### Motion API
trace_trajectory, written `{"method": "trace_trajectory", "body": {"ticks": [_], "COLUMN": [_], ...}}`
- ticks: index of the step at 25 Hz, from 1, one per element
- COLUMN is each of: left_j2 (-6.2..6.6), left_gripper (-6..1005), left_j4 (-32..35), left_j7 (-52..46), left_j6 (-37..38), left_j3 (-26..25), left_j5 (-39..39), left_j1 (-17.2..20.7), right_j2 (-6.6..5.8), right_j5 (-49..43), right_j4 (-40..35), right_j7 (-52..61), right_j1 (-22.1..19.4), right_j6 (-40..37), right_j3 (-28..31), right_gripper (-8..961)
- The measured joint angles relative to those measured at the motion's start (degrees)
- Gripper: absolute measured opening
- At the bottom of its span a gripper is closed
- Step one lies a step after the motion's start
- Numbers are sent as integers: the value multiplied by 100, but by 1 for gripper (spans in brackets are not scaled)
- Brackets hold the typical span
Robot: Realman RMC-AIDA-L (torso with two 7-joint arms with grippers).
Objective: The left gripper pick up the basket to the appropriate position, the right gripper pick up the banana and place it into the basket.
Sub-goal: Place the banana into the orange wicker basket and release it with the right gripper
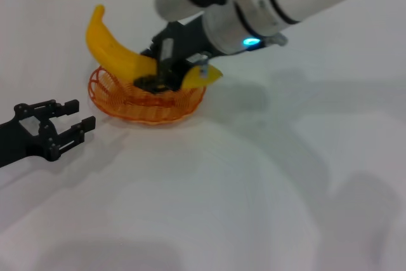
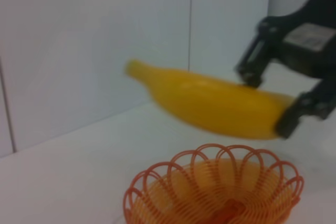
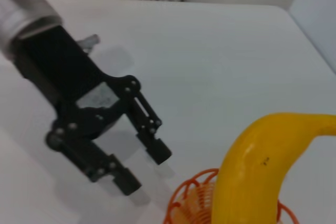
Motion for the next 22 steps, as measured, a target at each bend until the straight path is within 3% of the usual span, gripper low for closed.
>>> {"method": "trace_trajectory", "body": {"ticks": [6,22], "left_j2": [-4,4], "left_gripper": [467,468], "left_j4": [-54,-148], "left_j7": [-13,5], "left_j6": [0,0], "left_j3": [1,1], "left_j5": [33,161], "left_j1": [-87,-170], "right_j2": [10,24], "right_j5": [4,202], "right_j4": [682,981], "right_j7": [191,127], "right_j1": [330,366], "right_j6": [967,1343], "right_j3": [-536,-887], "right_gripper": [479,480]}}
